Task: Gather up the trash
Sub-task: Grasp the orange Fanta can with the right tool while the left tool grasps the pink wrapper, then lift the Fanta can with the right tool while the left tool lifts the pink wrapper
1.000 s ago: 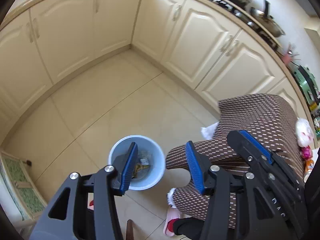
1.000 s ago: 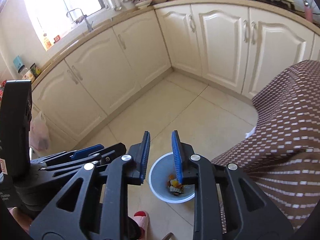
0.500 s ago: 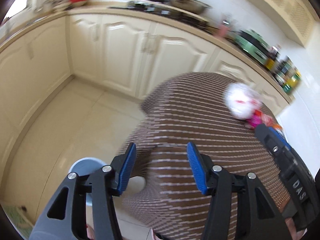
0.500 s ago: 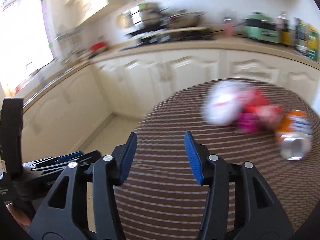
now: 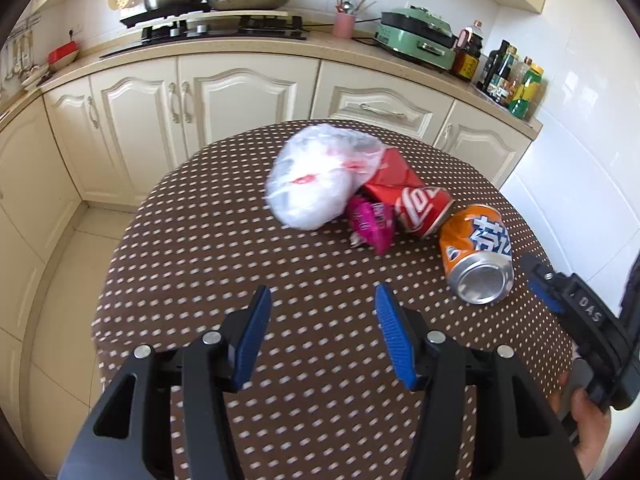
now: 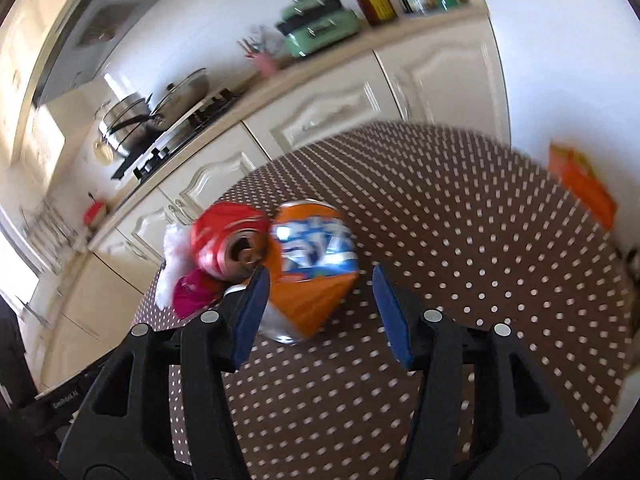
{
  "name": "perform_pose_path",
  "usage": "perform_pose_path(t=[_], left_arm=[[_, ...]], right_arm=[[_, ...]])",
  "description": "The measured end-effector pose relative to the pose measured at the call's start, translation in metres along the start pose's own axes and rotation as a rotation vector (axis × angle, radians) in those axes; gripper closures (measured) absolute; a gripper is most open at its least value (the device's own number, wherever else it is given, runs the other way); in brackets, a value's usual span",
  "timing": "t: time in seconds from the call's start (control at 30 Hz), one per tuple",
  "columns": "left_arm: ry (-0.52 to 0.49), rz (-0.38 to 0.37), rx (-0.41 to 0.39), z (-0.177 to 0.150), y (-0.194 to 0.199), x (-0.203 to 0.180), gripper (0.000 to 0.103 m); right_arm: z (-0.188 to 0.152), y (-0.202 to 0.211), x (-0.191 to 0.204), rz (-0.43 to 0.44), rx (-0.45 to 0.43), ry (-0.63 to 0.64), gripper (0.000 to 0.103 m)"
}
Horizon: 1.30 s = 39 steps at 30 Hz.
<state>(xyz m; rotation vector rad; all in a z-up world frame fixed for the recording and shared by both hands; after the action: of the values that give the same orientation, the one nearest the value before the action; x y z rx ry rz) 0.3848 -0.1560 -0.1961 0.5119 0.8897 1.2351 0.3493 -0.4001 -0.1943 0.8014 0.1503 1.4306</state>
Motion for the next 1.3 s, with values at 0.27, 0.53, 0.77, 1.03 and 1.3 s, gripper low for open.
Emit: perform_pose_path(t=[0.27, 0.53, 0.77, 1.03, 1.3], left_arm=[[-0.030, 0.017, 0.020, 0.002, -0.022, -0.020, 0.049], [-0.019, 0.009, 0.033, 0.013, -0.037, -0.025, 0.049], [-0.008, -0.039, 0.065, 0.017, -0.057, -0.039, 0.049], [-0.011, -0.044, 0.056, 0.024, -0.079, -0.051, 0.073], [0.000, -0.074, 0.005, 0.027, -0.062, -0.047, 0.088]], right_arm=[[-0.002, -0.033, -0.016, 0.141, 0.092, -0.110, 0.049], [0.004, -0.049, -0.003, 0.167, 0.131, -0.052, 0.051], [0.004, -0.048, -0.001, 0.173, 0.108, -0.032, 0.067], [0.020, -0.029, -0.003, 0.090, -0.001, 0.047, 0.079], [0.022, -0.029, 0.006, 0.093, -0.006, 0.080, 0.080]])
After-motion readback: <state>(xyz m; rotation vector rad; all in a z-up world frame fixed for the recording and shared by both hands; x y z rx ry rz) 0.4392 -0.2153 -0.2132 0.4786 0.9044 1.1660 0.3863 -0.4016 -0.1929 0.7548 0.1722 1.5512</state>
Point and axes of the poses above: each gripper's, at about its wrist camera, not at the fingertips, and y roughly against the way its jaws point, x to its left, z to its top, the point moved 10 cm from there along -y, roughly the way its jaws point, and after that the axes turned 13 degrees about y, right-handed, at the moved point
